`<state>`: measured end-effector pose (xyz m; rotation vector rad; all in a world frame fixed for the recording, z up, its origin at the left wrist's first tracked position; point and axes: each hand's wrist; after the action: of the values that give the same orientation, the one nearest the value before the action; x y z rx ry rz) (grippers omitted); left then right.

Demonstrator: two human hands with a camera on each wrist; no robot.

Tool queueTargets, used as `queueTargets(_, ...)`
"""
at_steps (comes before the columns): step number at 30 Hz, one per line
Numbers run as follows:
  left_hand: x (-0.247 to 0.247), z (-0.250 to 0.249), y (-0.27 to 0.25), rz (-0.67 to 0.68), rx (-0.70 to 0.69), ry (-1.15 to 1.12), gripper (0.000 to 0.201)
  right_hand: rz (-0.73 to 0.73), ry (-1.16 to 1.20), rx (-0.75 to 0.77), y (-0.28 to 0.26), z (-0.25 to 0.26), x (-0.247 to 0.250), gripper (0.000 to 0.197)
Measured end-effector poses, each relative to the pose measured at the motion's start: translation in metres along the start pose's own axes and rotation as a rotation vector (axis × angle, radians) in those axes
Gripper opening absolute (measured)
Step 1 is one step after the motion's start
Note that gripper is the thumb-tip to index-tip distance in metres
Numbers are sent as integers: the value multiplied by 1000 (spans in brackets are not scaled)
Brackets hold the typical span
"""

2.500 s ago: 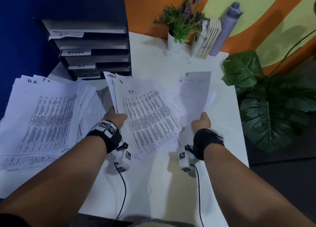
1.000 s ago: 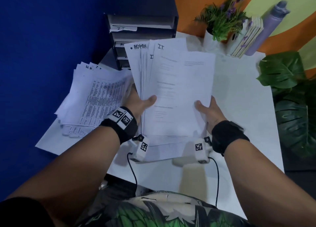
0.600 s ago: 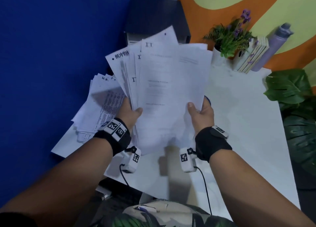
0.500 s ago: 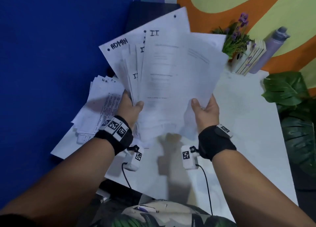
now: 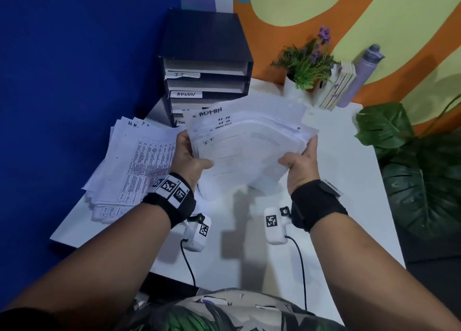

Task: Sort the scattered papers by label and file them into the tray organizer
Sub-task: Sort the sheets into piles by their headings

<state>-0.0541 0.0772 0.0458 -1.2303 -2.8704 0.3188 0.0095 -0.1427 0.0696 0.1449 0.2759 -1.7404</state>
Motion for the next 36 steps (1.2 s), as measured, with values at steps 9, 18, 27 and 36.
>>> queueTargets(9, -2, 26, 11, 73, -44, 623, 36, -43, -732, -67, 8, -45, 0, 28)
queueTargets(18, 37, 0, 48, -115, -147, 548, 24, 43, -649, 227, 11, -28, -51, 24)
queueTargets(27, 148, 23, 98, -210, -64, 855, 38, 329, -883, -19, -31, -112, -124, 21)
queueTargets(36, 195, 60, 133, -164, 190, 1057, 60, 546, -1076, -139, -45, -137, -141, 80)
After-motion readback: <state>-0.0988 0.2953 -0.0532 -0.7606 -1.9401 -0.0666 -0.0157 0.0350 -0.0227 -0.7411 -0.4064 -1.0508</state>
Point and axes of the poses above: each hand's wrist, its own y-axis towards the middle knuckle, its own x-axis out of the back of the hand, z = x × y, and after that the axes turned 15 degrees about -z, right-handed
